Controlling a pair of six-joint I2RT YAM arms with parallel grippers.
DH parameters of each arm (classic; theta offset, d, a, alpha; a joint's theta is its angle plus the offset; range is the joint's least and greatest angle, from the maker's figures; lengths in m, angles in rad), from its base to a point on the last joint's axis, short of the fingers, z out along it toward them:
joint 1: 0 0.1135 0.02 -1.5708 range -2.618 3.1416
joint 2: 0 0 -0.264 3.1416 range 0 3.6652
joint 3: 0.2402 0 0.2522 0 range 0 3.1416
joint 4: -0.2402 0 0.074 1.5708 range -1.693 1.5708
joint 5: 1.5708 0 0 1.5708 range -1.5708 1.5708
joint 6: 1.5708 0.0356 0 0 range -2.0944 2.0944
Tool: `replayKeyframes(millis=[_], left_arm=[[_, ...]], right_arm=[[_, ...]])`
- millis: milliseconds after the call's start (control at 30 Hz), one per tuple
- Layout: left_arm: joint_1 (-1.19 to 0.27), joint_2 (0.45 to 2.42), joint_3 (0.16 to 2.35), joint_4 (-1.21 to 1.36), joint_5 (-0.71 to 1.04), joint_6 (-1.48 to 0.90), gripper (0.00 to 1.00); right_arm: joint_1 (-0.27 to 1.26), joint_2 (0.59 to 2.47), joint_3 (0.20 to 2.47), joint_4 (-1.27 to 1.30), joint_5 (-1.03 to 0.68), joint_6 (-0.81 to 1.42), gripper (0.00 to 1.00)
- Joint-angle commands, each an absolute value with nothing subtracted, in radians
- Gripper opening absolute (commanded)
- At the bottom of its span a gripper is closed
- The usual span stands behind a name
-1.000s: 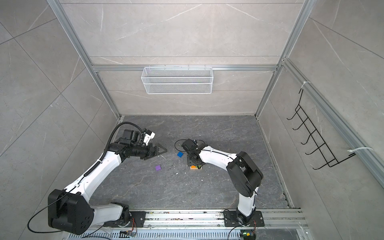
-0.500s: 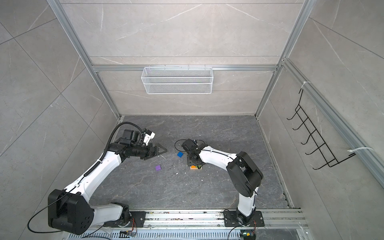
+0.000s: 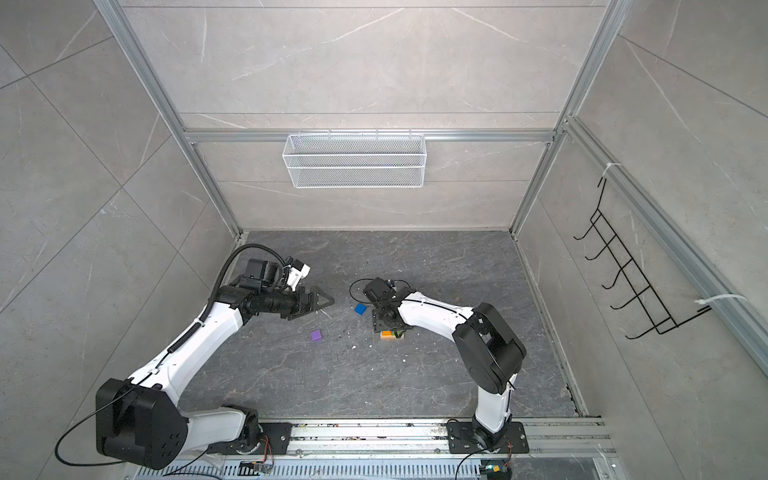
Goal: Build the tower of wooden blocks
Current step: 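Lower the red arch onto the yellow and green blocks and open the right gripper, then lift the right gripper up from the red arch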
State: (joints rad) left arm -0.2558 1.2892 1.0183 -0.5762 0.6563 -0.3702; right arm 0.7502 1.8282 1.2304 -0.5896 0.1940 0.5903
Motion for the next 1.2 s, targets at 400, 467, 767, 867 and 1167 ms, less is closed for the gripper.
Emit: replayKeyframes(millis=[400,467,767,867,1167], left_arm=[[-0.259,1.290,1.030,-0.577,0.655,-0.359,0.95],[-0.259,1.293,1.030,-0.580,0.651,-0.360,0.95],[-0.259,1.305,1.033,-0.590,0.635,-0.364,0.95],[-0.261,1.307,1.034,-0.591,0.635,-0.363,0.95],[-0.278,1.314,1.032,-0.594,0.643,-0.360,0.95]], right_arm=[[0.744,1.828,1.256,-0.614,0.210,0.597,0.70],[0.744,1.824,1.259,-0.614,0.209,0.594,0.78],[0.744,1.768,1.265,-0.625,0.221,0.584,0.90],[0.742,1.731,1.266,-0.641,0.242,0.578,0.90],[0.694,1.617,1.210,-0.624,0.280,0.559,0.88]])
